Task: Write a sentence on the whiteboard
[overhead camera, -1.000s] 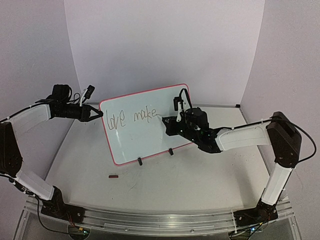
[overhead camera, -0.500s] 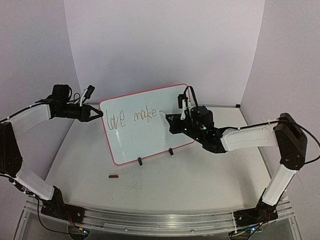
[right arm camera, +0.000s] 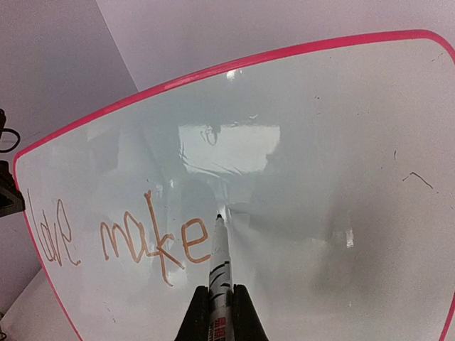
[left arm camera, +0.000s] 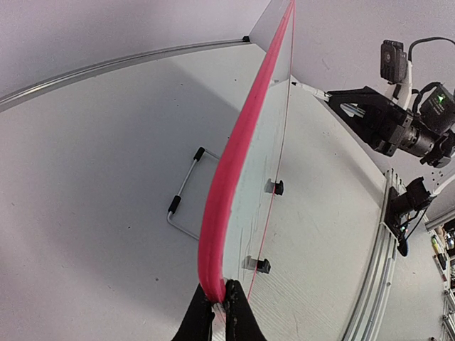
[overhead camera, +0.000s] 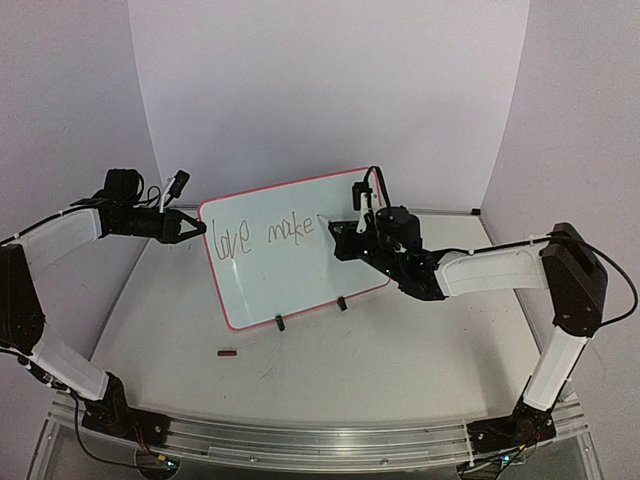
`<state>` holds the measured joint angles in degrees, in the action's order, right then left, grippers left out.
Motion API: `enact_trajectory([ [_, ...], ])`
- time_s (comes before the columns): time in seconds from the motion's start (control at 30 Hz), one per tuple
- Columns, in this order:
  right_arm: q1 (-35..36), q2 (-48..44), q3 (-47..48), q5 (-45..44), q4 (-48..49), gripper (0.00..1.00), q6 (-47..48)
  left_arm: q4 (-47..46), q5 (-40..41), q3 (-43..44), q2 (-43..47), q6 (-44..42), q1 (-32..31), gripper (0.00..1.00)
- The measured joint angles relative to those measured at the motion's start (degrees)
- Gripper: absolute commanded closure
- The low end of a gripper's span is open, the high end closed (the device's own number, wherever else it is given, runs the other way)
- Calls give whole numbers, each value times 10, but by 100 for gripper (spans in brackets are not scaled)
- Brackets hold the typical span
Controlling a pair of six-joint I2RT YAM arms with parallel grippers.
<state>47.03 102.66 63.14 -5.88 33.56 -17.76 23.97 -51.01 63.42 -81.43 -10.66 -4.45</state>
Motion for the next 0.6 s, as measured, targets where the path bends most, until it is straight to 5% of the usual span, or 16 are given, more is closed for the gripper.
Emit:
enact_trajectory([
  [0.6,-4,22,24,18,-7,100,12,0,0,0,0,1,0,100],
])
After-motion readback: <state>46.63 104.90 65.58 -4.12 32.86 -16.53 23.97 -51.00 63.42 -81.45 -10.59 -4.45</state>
